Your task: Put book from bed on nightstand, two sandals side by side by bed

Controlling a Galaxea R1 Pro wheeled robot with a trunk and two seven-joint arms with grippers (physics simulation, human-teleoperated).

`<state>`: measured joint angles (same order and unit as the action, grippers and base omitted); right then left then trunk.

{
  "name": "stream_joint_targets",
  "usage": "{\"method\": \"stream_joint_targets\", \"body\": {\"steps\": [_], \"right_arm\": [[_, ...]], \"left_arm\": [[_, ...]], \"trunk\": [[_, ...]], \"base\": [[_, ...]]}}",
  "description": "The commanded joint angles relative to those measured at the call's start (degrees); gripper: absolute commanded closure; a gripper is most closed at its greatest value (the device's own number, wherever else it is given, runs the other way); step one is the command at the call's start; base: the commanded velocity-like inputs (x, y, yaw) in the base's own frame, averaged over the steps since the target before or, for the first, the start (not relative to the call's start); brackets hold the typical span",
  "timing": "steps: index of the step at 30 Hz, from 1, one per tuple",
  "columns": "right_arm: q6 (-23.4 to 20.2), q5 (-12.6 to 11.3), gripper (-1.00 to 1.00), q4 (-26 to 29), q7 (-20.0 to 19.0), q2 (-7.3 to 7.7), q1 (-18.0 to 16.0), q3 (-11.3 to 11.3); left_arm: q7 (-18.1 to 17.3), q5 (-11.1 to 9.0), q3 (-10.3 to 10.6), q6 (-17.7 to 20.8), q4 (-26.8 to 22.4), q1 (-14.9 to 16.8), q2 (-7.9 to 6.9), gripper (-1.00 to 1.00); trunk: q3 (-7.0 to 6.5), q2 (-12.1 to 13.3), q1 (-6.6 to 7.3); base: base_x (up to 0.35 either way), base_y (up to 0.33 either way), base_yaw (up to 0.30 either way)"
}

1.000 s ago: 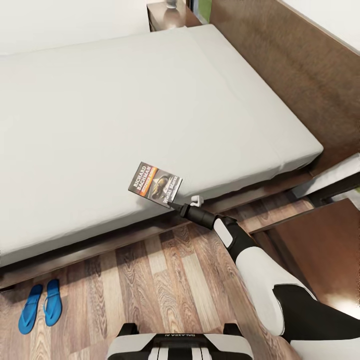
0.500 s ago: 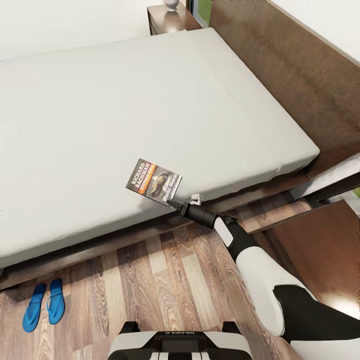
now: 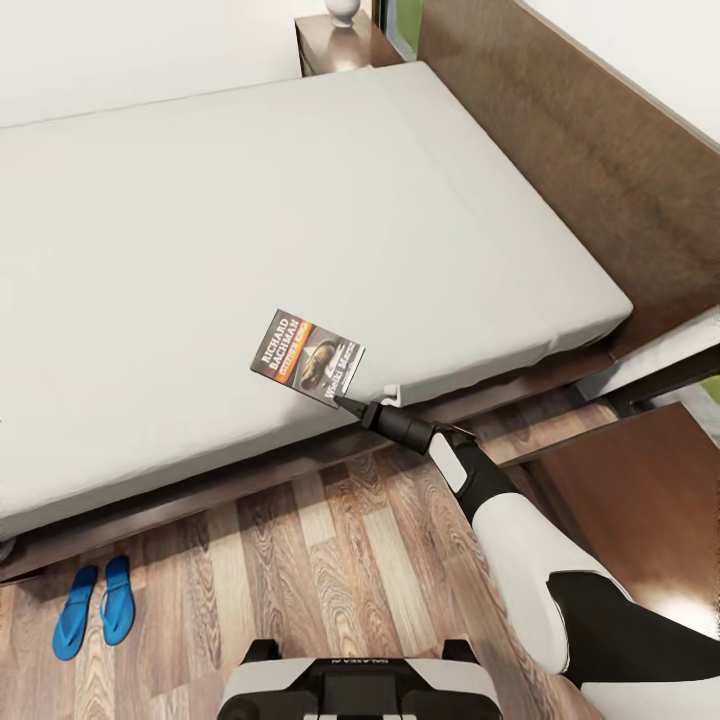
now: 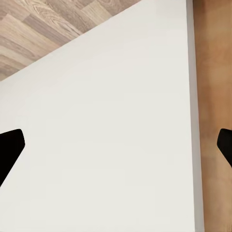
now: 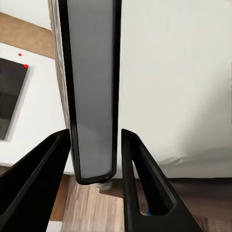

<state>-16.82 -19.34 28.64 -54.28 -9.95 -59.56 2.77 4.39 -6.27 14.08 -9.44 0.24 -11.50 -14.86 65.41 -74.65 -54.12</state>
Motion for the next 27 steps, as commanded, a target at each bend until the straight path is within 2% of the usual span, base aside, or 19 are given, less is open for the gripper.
{"method": "stream_joint_targets", "body": {"steps": [1,27], "right_arm": [[-0.7,-0.1,1.00,0.0,-0.2,-0.05,0.0,0.3],[-1.4,-0.2,1.00,0.5,-0.1,-0.05,0.1,0.3]], "left_arm": [[0.1,-0.6,0.5,-0.2,0.0,0.0,0.00,-1.00],[0.1,-0.6,0.5,-0.2,0.0,0.0,0.01,-1.00]], "trunk": [[-0.17,0.4,0.22],[-4.84,10.8,5.93]], "base": [[0.000,0.000,0.000],[0.000,0.000,0.000]]}}
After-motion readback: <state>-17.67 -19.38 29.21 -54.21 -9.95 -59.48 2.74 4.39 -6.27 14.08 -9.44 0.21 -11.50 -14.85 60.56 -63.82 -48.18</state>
